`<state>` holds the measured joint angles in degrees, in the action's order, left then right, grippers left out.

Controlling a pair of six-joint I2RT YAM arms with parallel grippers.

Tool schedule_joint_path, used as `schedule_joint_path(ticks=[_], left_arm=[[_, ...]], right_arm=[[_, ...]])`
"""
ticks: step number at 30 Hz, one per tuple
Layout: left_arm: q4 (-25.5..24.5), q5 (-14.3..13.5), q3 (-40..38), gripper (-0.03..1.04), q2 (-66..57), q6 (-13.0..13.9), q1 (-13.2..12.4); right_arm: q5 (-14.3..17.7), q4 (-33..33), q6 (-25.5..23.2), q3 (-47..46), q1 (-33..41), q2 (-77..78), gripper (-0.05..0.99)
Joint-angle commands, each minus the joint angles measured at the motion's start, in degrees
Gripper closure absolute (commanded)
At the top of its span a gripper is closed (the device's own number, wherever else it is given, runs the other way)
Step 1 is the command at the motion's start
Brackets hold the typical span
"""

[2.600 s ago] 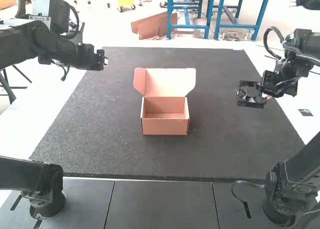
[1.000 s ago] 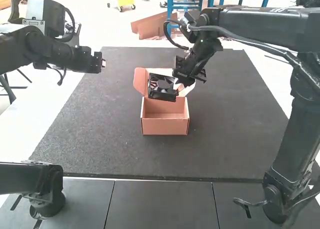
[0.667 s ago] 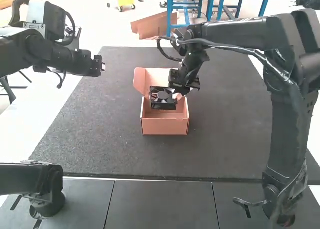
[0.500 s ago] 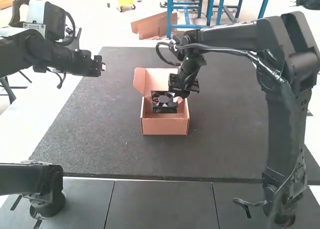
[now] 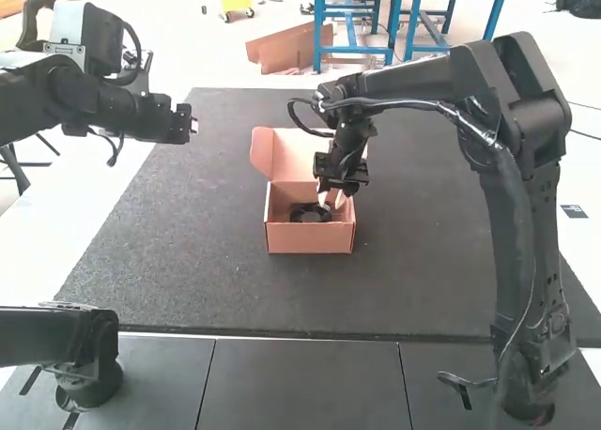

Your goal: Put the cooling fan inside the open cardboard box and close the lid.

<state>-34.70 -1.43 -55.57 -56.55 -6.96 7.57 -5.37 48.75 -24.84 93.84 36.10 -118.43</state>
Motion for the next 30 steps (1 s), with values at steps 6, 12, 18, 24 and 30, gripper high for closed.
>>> schedule_joint_path(ticks=[6, 12, 18, 24, 30], left_arm=[[2.9, 0.4, 0.0, 0.04, 0.0, -0.4, 0.4], [6.3, 0.4, 0.1, 0.04, -4.7, -0.5, 0.4], [10.9, -0.7, -0.5, 0.04, -10.2, -0.4, 0.4], [14.6, -1.9, -1.7, 0.04, -15.7, -0.4, 0.5], [18.1, -2.2, -3.7, 0.04, -21.8, -0.4, 1.3]], right_arm=[[-9.0, 3.1, 0.6, 12.4, -2.0, 2.2, 0.03], [-4.1, 5.1, 7.3, 18.1, -7.1, 6.0, 0.03], [5.4, 3.6, 14.8, 13.5, -11.8, 10.0, 0.03], [7.0, -5.5, 18.4, 4.2, -14.2, 14.9, 0.03], [6.9, -14.3, 19.4, -2.6, -14.6, 16.4, 0.03]])
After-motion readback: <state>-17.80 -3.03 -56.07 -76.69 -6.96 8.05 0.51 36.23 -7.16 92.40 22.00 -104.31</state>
